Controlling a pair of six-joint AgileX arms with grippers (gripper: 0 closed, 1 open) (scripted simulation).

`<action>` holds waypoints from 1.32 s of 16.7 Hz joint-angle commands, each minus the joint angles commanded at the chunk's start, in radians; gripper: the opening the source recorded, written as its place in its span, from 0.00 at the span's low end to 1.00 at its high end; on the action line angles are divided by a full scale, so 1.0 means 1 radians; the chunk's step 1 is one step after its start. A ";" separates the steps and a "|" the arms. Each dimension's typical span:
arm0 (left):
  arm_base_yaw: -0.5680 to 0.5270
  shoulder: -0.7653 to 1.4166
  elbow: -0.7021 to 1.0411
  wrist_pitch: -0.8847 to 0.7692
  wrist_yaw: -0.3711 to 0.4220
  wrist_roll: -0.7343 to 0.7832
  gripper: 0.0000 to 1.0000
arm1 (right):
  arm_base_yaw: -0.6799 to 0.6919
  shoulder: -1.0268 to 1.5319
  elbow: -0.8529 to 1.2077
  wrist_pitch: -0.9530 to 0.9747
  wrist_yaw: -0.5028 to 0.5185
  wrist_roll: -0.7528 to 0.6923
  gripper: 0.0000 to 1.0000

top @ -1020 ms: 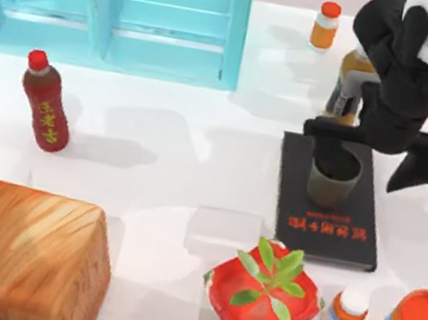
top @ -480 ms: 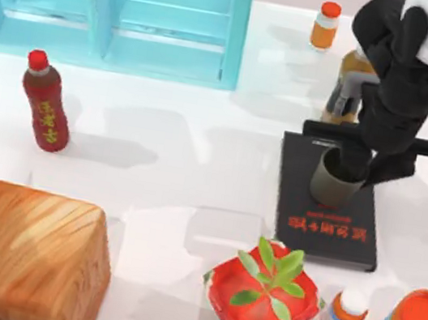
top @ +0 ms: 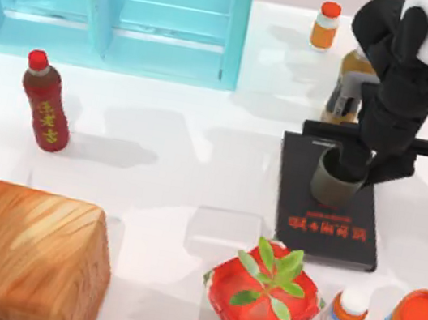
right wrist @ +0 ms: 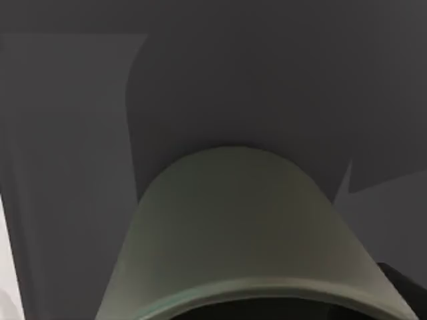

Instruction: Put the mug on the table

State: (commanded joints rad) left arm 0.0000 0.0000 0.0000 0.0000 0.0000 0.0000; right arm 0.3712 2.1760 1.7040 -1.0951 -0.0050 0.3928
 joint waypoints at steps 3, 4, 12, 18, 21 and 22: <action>0.000 0.000 0.000 0.000 0.000 0.000 1.00 | 0.000 -0.008 0.040 -0.039 0.000 0.000 0.00; 0.000 0.000 0.000 0.000 0.000 0.000 1.00 | 0.000 -0.014 0.067 -0.071 -0.001 0.000 0.00; 0.000 0.000 0.000 0.000 0.000 0.000 1.00 | 0.000 -0.025 0.150 -0.180 -0.001 -0.001 0.00; 0.000 0.000 0.000 0.000 0.000 0.000 1.00 | 0.117 0.055 0.325 -0.302 0.008 0.115 0.00; 0.000 0.000 0.000 0.000 0.000 0.000 1.00 | 0.223 0.124 0.521 -0.414 0.017 0.222 0.00; 0.000 0.000 0.000 0.000 0.000 0.000 1.00 | 0.257 0.145 0.577 -0.450 0.020 0.256 0.00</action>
State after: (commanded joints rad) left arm 0.0000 0.0000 0.0000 0.0000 0.0000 0.0000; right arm 0.6277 2.3213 2.2812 -1.5447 0.0150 0.6490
